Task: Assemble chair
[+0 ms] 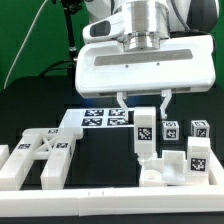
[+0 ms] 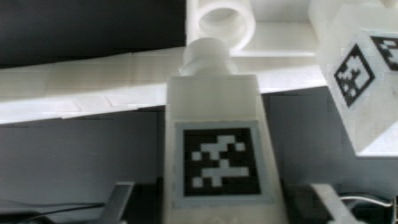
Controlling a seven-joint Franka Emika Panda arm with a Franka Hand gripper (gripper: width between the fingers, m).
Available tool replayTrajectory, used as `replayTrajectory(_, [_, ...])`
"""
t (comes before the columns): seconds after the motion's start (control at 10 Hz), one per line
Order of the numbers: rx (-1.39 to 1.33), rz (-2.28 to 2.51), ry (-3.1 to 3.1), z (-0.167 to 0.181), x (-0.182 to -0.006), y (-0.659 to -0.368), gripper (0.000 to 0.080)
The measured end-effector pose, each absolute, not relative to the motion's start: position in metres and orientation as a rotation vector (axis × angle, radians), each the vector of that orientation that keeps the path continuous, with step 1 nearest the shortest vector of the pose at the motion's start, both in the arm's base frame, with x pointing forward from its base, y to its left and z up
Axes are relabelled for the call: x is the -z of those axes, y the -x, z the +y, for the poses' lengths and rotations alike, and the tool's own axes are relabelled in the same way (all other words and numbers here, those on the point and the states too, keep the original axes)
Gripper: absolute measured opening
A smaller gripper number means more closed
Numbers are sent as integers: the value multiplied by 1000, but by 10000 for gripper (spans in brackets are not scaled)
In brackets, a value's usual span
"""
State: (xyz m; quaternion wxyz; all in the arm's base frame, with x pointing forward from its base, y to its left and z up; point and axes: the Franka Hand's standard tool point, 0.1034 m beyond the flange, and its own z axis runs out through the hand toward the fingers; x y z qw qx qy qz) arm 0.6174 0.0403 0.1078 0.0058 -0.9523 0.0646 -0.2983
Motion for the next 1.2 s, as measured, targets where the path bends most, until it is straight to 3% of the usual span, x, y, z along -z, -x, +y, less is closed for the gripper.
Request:
replayTrajectory(0.5, [947, 181, 2975, 49, -99, -630, 287])
replayTrajectory(1.2, [949, 166, 2998, 42, -86, -622, 287])
